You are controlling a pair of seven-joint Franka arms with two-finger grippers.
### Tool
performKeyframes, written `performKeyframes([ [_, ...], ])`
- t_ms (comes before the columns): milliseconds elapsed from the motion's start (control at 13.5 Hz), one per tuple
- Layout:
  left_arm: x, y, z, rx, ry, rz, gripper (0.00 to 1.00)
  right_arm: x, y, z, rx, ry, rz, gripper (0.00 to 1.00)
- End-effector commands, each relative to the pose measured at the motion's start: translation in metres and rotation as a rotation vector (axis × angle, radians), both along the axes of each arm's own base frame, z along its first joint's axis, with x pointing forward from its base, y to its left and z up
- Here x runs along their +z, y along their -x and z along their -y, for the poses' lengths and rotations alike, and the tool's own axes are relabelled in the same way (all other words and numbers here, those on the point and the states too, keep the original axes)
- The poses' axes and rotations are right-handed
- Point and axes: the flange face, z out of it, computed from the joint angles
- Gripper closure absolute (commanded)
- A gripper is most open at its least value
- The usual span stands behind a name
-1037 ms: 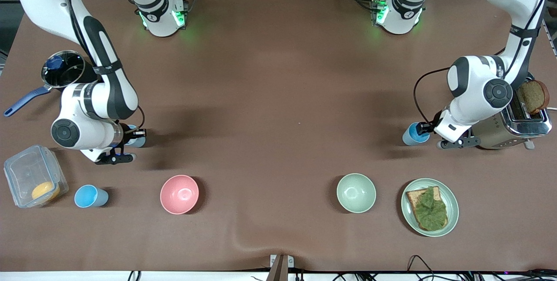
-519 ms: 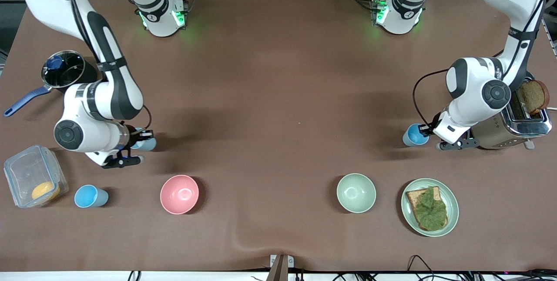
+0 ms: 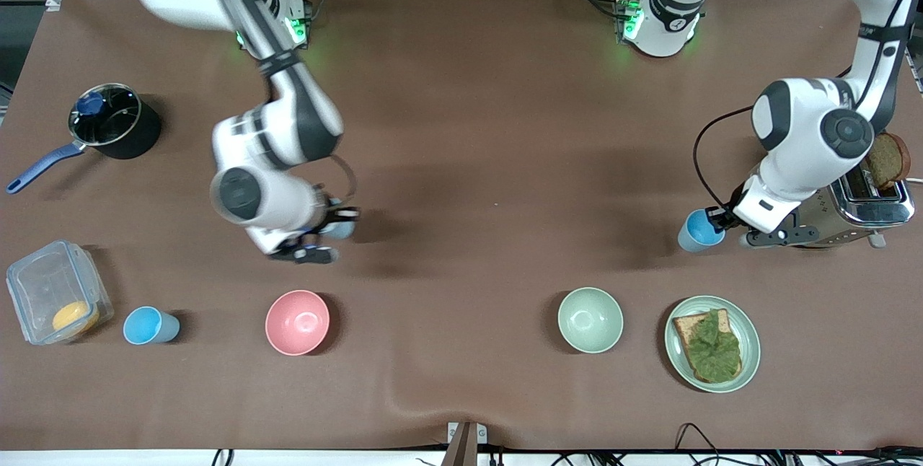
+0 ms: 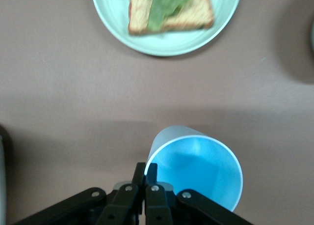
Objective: Stack blue cups with both arms
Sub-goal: 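Set the right cup mid-table while the left gripper carries its cup over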
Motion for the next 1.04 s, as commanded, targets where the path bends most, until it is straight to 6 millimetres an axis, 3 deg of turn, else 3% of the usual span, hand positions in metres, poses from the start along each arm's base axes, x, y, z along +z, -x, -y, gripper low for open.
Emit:
performKeyframes([
  [0,0.041,0.003,0.012,-0.043,-0.003,0.011,1.0,-0.022,0.002,-0.061,-0.115,0.01,0.016,1.0],
  [148,0.066,-0.003,0.021,-0.058,-0.004,-0.006,1.0,-0.032,0.012,-0.101,-0.152,0.014,0.033,1.0],
  [296,0.094,-0.009,0.04,-0.078,0.0,-0.015,1.0,-0.04,0.021,-0.123,-0.149,0.016,0.041,1.0],
  [519,0.136,-0.018,0.06,-0.099,0.008,-0.034,1.0,-0.043,0.026,-0.131,-0.145,0.011,0.04,1.0],
  [593,0.146,-0.019,0.066,-0.107,0.011,-0.038,1.0,-0.044,0.027,-0.133,-0.144,0.012,0.04,0.94],
  [667,0.155,-0.02,0.071,-0.116,0.011,-0.04,1.0,-0.044,0.03,-0.137,-0.135,0.014,0.042,0.51],
  [741,0.167,-0.02,0.076,-0.125,0.012,-0.04,1.0,-0.043,0.032,-0.139,-0.127,0.013,0.045,0.01],
  [963,0.19,-0.023,0.098,-0.118,0.038,-0.046,1.0,-0.003,0.012,-0.133,-0.134,-0.024,0.078,0.0],
])
